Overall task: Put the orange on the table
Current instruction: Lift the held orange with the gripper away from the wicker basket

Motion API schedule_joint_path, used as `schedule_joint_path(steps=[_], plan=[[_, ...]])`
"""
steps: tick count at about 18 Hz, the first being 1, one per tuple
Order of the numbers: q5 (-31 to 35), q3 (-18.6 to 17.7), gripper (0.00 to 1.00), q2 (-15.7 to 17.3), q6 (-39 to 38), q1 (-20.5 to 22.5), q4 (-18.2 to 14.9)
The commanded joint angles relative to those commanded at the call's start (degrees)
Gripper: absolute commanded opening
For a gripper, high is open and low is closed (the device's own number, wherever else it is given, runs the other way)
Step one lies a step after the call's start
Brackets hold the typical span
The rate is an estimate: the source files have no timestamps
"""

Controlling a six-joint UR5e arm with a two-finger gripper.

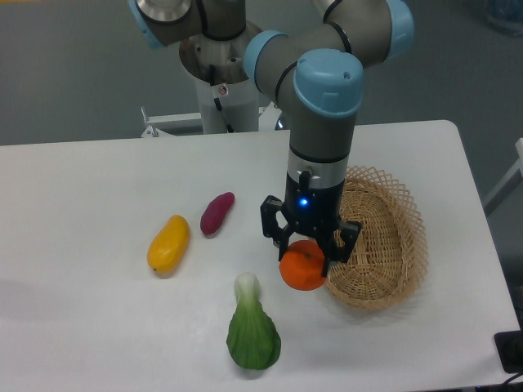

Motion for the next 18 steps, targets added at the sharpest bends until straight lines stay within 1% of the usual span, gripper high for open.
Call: schedule_joint_path(steps=[12,13,15,18], plan=[[0.26,0.18,0.66,-0.26,-0.26,-0.53,0.35],[0.26,0.18,0.66,-0.26,-1.57,-0.53,0.53],[0.26,0.17,0.66,-1.31,-4.12,-0.96,2.54],[1.05,0.09,0.66,-3.94,-8.07,-2.45,6.32]])
